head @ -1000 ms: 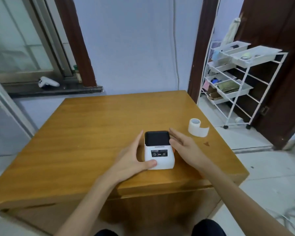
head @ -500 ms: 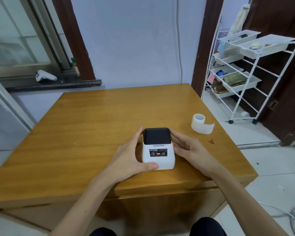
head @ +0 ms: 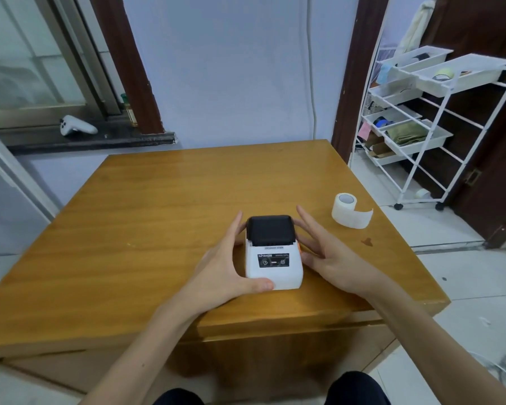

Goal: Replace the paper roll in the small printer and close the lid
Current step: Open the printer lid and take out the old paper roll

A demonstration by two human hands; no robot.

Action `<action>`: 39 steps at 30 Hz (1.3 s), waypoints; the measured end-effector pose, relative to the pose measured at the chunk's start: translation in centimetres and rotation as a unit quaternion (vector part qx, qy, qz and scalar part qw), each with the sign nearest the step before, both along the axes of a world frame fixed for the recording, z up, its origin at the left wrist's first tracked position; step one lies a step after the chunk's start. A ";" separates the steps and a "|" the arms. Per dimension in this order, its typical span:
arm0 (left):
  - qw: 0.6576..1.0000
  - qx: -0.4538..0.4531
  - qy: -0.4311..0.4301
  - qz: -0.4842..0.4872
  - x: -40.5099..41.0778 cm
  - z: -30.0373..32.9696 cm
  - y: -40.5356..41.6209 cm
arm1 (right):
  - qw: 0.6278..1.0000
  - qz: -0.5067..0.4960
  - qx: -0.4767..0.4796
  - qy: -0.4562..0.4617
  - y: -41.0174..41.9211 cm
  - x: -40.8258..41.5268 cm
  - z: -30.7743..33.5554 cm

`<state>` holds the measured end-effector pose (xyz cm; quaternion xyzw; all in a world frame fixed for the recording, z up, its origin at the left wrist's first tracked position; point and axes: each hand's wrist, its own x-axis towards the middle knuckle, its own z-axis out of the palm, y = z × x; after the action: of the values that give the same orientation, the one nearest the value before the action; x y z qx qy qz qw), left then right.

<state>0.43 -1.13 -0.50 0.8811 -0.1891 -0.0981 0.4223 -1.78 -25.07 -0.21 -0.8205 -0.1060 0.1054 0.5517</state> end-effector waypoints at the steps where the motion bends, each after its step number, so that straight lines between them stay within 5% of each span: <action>1: 1.000 -0.003 0.001 0.001 0.0 0.0 0.0 | 1.000 -0.001 -0.007 -0.003 0.0 0.0 0.0; 16: 1.000 0.022 -0.007 -0.002 0.0 -0.3 0.2 | 0.994 -0.102 0.040 -0.002 1.7 0.5 0.8; 22: 0.985 -0.140 0.097 0.014 0.1 0.9 0.5 | 0.981 -0.168 0.096 -0.002 2.5 0.9 0.4; 29: 0.999 -0.043 0.033 0.000 -0.4 0.2 0.3 | 0.962 -0.269 0.038 -0.021 4.4 2.8 2.5; 39: 0.999 -0.032 0.010 -0.009 -0.5 0.4 0.4 | 0.956 -0.287 -0.030 0.052 4.3 5.6 3.8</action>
<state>-0.05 -0.73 -0.05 0.8643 -0.1959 -0.1048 0.4512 3.81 -20.73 3.62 -0.8262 0.1658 -0.0112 0.5384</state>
